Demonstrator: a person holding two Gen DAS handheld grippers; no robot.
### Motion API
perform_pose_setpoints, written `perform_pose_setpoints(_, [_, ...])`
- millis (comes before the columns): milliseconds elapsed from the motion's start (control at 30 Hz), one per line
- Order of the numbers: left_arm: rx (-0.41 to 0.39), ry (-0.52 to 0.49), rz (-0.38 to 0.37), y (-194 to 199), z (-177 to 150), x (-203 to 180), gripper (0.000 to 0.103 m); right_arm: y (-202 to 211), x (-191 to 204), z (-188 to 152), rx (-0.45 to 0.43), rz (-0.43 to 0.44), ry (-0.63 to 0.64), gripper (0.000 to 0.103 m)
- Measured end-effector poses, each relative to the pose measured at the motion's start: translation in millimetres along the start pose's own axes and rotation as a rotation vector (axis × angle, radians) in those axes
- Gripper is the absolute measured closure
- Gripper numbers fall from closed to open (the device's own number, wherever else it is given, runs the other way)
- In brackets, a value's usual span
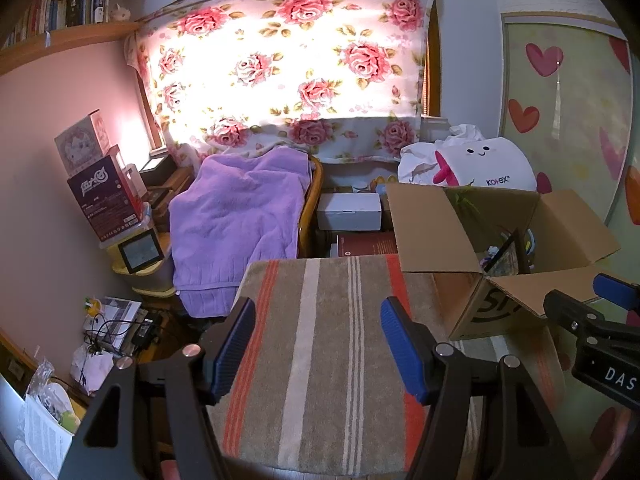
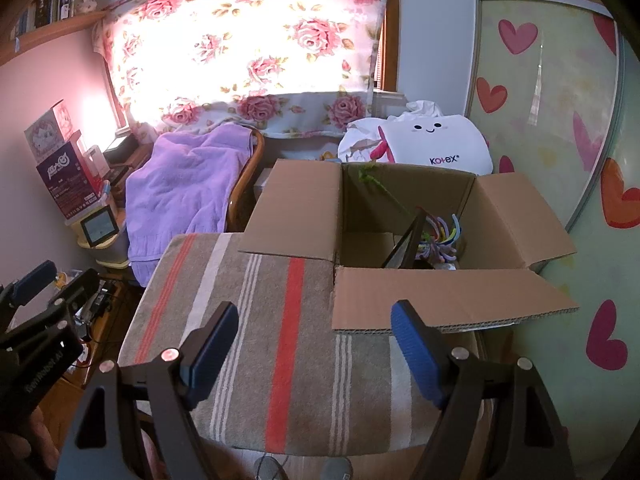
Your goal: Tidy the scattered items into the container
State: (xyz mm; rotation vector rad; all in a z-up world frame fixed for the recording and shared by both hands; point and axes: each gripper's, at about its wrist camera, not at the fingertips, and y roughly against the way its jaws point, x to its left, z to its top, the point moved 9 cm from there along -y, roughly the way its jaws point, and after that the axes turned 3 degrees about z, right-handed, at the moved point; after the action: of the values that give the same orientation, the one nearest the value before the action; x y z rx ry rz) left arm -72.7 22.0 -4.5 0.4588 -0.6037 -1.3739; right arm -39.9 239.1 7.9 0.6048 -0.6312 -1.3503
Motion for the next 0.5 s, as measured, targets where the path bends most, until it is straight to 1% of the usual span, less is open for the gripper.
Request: perform_pose_setpoints(500, [0.001,0.006,-0.001,2.2,-1.5,-2.6,0.034,2.9,0.1,-1.8,0.001,-0.001,0.004,0.021])
